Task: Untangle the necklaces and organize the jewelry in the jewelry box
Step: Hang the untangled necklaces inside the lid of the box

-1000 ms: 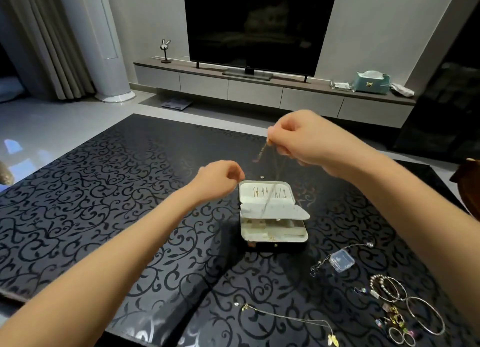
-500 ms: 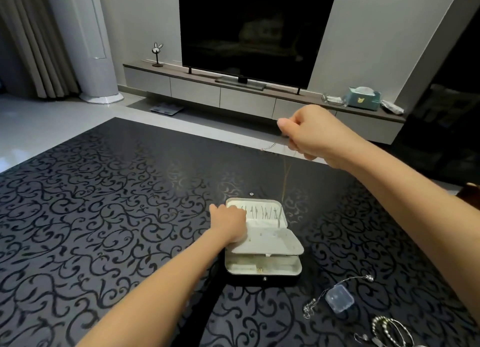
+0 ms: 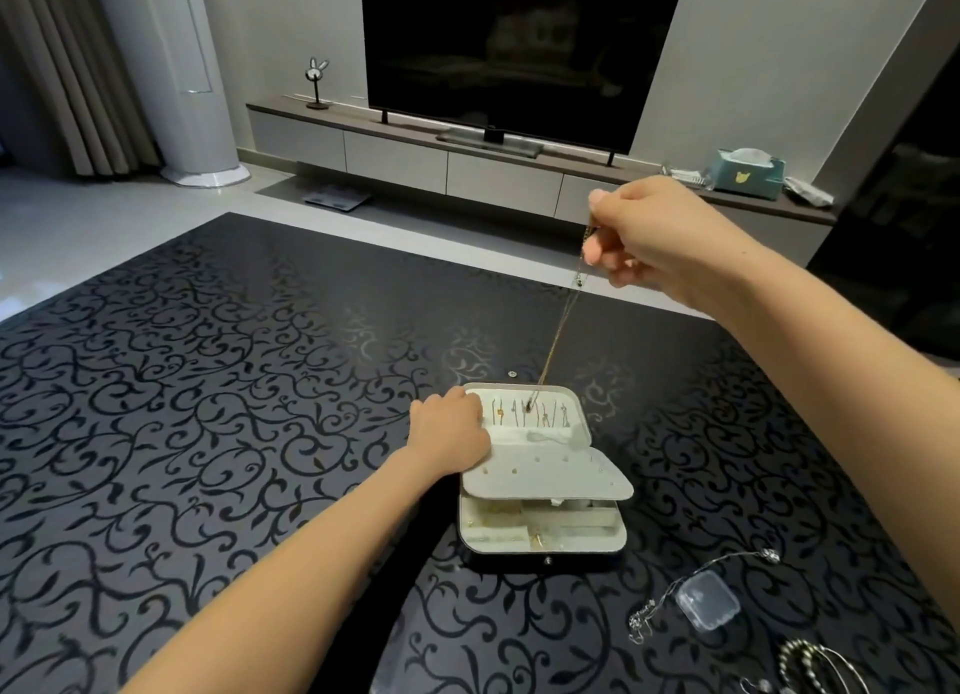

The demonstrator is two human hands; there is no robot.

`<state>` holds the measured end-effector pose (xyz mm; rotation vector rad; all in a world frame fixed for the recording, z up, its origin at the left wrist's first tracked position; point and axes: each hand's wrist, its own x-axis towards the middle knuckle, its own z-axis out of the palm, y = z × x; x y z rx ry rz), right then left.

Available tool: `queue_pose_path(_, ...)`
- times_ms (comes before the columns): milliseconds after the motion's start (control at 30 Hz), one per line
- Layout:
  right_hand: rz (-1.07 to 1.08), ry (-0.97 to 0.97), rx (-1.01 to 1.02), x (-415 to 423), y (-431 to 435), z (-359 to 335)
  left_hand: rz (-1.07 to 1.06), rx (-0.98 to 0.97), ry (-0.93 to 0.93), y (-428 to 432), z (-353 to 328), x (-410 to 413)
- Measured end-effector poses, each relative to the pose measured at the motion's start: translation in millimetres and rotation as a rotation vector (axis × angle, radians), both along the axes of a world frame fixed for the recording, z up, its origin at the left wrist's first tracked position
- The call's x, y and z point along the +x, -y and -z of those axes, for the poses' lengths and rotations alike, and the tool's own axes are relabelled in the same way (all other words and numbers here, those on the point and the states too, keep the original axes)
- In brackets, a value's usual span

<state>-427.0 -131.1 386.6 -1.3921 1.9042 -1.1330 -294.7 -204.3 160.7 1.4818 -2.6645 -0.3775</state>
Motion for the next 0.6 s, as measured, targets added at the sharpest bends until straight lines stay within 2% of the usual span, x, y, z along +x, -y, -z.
queue_pose_path(167,-0.049,-0.002,-0.058,8.5,13.1,9.4,0.019,-0.003,-0.124,-5.8,15.4,0.3)
queue_pose_path(367,-0.090,-0.021,-0.105,11.7,22.1,14.3,0.075,-0.276,-0.467,-12.5,30.3,3.2)
queue_pose_path(600,-0.128,-0.031,-0.131,17.1,27.3,10.7,0.154,-0.438,-0.606,-13.8,31.2,6.2)
